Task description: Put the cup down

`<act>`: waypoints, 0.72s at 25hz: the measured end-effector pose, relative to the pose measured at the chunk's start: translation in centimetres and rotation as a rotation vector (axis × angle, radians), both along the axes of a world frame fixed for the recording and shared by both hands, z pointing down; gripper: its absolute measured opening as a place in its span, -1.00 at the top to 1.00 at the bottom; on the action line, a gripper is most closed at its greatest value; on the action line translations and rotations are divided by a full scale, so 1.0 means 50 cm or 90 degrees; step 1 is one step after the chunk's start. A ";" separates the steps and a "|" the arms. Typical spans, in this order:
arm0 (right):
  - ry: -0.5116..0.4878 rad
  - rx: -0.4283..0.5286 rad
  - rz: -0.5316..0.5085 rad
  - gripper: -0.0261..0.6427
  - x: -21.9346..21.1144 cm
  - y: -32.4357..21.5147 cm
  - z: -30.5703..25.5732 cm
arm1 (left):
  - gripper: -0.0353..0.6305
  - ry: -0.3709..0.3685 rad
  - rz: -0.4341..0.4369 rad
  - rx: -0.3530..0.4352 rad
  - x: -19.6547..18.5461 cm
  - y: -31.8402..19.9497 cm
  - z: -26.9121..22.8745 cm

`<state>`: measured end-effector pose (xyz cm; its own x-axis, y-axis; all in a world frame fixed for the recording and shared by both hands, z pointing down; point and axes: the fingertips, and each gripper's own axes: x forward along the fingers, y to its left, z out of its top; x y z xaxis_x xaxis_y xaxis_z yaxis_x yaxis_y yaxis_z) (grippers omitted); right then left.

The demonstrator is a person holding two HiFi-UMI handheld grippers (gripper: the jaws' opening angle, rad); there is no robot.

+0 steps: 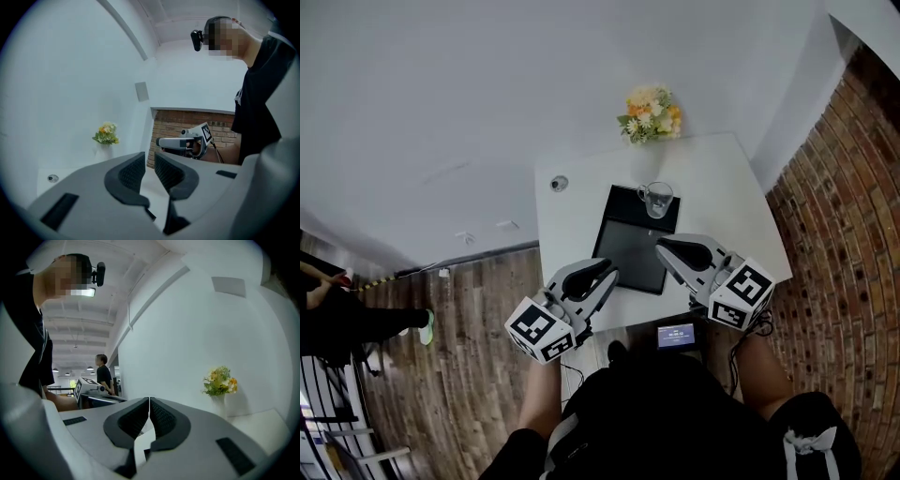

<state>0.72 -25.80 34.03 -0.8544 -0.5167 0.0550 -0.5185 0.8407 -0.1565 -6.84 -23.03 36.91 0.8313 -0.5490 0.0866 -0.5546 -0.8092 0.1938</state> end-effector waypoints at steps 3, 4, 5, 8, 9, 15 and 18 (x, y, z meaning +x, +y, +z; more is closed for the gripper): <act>-0.028 -0.017 0.007 0.86 0.000 0.018 0.003 | 0.80 0.000 0.008 0.004 0.005 0.020 -0.003; -0.037 -0.022 0.011 0.86 0.002 0.022 0.003 | 0.83 0.005 0.007 0.005 0.006 0.025 -0.006; -0.044 -0.027 0.016 0.87 0.005 0.024 0.004 | 0.85 0.011 0.007 0.004 0.006 0.030 -0.007; -0.042 -0.025 0.027 0.88 0.011 0.021 0.008 | 0.87 0.020 0.009 0.003 0.006 0.036 -0.008; -0.034 -0.021 0.029 0.88 0.012 0.019 0.009 | 0.87 0.018 0.010 0.003 0.006 0.035 -0.008; -0.019 -0.005 0.042 0.88 0.011 0.020 -0.002 | 0.87 0.021 0.015 0.000 0.003 0.024 -0.017; 0.000 0.007 0.041 0.88 0.006 0.022 -0.001 | 0.87 0.023 0.019 -0.001 0.002 0.022 -0.019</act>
